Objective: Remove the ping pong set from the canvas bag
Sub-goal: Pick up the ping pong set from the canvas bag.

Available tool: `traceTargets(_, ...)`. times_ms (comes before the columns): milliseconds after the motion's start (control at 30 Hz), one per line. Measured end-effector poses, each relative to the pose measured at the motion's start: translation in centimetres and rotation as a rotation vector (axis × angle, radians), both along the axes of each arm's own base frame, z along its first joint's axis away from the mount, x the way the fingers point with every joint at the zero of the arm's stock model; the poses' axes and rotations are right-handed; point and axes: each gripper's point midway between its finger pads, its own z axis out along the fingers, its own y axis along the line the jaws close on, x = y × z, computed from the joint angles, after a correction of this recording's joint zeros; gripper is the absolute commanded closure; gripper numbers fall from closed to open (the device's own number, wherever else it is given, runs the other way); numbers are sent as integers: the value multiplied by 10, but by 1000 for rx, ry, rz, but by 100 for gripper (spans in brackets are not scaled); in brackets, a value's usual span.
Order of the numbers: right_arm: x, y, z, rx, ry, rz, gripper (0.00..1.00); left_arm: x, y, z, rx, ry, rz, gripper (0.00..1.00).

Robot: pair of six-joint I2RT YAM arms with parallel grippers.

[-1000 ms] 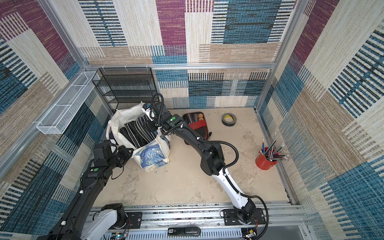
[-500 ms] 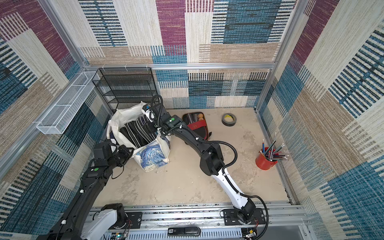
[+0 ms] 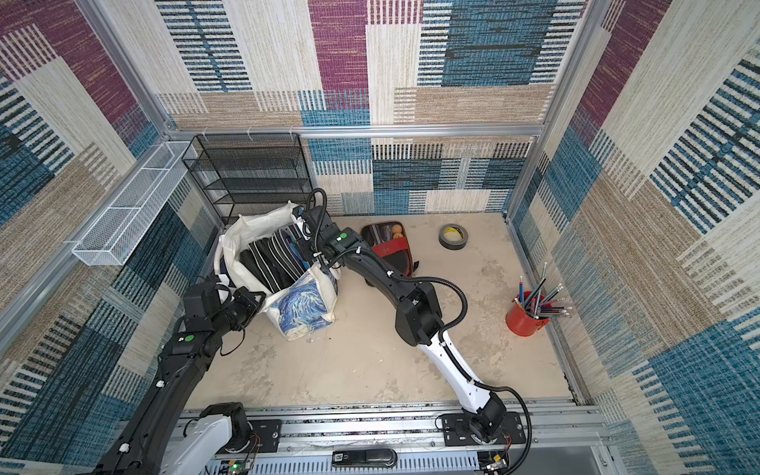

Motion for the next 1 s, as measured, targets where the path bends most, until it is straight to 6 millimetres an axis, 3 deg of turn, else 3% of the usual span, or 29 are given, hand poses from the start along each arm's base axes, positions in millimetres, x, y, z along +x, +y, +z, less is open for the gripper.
traceTargets(200, -5, 12, -8, -24, -29, -2, 49, 1, 0, -2, 1, 6, -3, 100)
traceTargets(233, -7, 15, -8, -26, -35, -1, 56, 1, 0, -2, 3, 5, -3, 100)
traceTargets(300, -11, 20, -8, -28, -43, 5, 89, 1, 1, -2, 5, 6, -3, 100)
traceTargets(333, -12, 22, -9, -30, -45, 5, 100, 2, 1, -1, 6, 5, -2, 100)
traceTargets(667, -18, 10, 8, -59, -49, -20, 100, 7, 1, 15, 12, -26, -5, 100)
traceTargets(1000, -28, 6, 32, -50, -59, -10, 100, 11, 1, 9, 11, -25, -6, 100)
